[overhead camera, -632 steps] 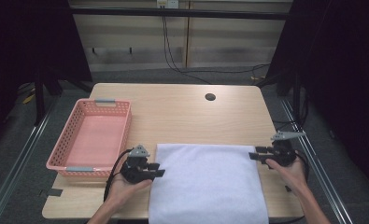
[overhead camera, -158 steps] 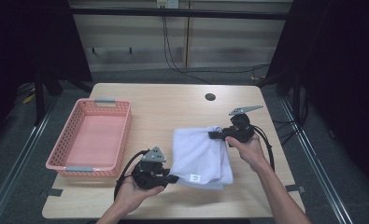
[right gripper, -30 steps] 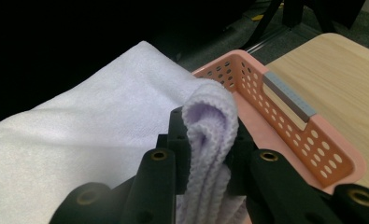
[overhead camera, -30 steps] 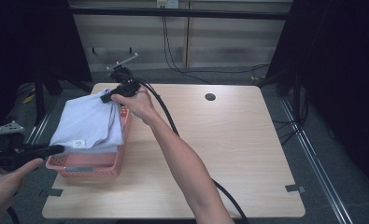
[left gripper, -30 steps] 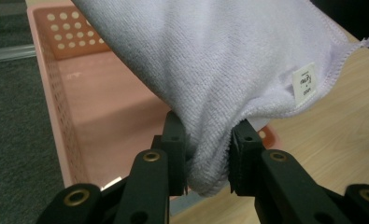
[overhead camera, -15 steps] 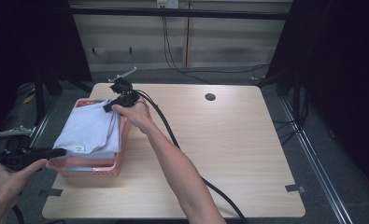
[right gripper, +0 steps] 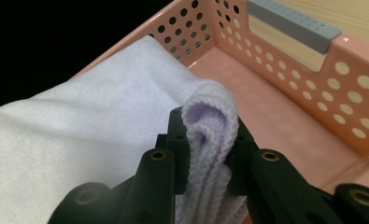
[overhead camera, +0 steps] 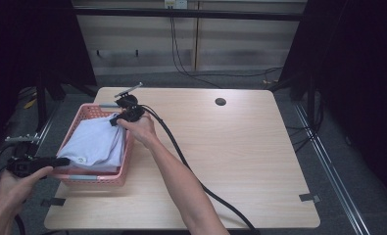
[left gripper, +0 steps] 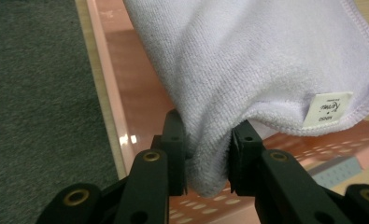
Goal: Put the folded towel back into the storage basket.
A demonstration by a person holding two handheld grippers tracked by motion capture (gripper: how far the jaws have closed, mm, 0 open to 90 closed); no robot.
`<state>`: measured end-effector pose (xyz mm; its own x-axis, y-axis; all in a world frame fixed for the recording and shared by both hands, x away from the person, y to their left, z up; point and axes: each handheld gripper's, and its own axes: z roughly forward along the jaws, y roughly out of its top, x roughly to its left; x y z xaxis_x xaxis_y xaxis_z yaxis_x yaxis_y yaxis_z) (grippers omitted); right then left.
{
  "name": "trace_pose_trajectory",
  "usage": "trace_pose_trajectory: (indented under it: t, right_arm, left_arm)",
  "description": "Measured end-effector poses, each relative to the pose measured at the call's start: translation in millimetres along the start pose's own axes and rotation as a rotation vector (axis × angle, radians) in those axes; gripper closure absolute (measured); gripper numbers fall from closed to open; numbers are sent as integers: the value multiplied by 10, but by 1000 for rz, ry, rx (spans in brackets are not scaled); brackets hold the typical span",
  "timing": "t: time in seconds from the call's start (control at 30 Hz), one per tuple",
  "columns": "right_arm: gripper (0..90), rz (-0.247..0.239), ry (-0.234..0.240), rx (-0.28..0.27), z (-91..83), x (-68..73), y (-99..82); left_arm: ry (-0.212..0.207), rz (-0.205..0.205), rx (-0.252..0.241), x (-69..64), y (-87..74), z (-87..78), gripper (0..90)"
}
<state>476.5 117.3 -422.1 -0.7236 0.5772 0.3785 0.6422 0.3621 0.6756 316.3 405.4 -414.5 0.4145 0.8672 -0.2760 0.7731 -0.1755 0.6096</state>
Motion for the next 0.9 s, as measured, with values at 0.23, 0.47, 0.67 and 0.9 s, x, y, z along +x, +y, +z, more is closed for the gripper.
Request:
trace_pose_trajectory:
  t: [0.23, 0.47, 0.67, 0.9]
  right_arm:
    - [733, -12, -8, 21, 94, -49, -60]
    - [528, -20, 4, 5, 98, -102, -87]
    - [488, -36, 24, -33, -6, -99, -61]
    - [475, -60, 47, -70, -208, -118, -64]
  left_arm:
    - [27, 31, 45, -34, -10, 93, 682]
    - [92, 52, 63, -148, 20, 131, 513]
    - [77, 80, -3, -204, 111, 10, 392]
    - [56, 91, -35, -346, 97, 39, 426]
